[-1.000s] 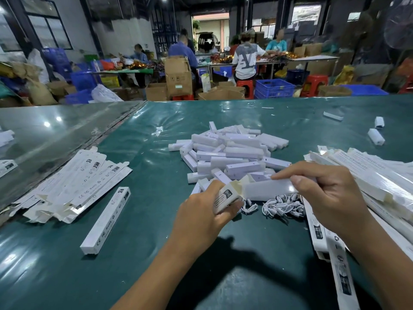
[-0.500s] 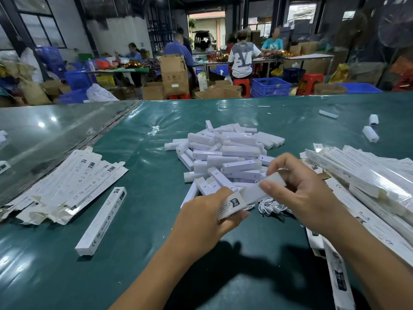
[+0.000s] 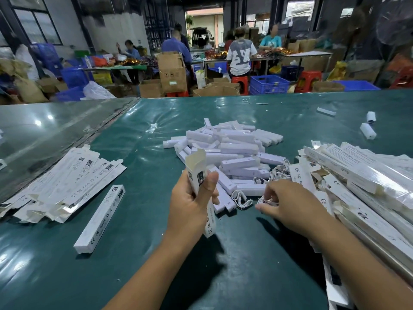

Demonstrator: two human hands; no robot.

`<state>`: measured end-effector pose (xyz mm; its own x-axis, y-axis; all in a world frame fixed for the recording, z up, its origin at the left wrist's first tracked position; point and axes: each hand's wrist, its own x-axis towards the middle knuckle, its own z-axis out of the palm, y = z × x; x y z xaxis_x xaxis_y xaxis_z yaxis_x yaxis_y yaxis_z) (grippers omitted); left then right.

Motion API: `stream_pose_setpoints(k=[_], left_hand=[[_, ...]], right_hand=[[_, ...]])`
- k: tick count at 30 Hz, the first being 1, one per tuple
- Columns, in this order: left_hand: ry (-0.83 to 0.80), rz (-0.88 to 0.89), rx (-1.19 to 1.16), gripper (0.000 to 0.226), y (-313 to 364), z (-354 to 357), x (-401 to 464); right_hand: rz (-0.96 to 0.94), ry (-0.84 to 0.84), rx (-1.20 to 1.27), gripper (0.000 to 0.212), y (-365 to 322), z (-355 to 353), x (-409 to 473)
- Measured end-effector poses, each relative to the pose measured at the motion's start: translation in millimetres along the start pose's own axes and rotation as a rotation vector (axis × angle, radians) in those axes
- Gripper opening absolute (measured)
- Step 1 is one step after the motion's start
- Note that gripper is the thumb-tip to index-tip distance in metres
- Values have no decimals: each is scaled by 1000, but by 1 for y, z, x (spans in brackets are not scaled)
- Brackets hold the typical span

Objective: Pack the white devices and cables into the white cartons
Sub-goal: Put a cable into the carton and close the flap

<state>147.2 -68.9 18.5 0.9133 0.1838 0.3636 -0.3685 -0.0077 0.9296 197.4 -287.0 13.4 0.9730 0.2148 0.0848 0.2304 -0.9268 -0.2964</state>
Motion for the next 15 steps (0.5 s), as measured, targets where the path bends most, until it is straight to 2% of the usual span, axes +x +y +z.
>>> stream_pose_setpoints(k=[2,4,6,9,13,15], left_hand=[[-16,-15,9,32,-2,2,-2],[-63,-37,51,25,-5,7,-5],[-134,-72,64,16,-7,12,-6],[-168,-94,75,20,-9,15,-6],[-138,-78,126,17,-10,11,-5],[-140,-83,132,16,-9,12,-5]], right_hand=[[13,-16,-127,30,-3,5,2],[10,-1,-179,24,-3,9,3],[4,18,-179,19,-2,11,3],[-12,51,-140,15,1,11,4],[10,68,-184,30,-2,18,5],[-4,102,-231,30,-5,24,8]])
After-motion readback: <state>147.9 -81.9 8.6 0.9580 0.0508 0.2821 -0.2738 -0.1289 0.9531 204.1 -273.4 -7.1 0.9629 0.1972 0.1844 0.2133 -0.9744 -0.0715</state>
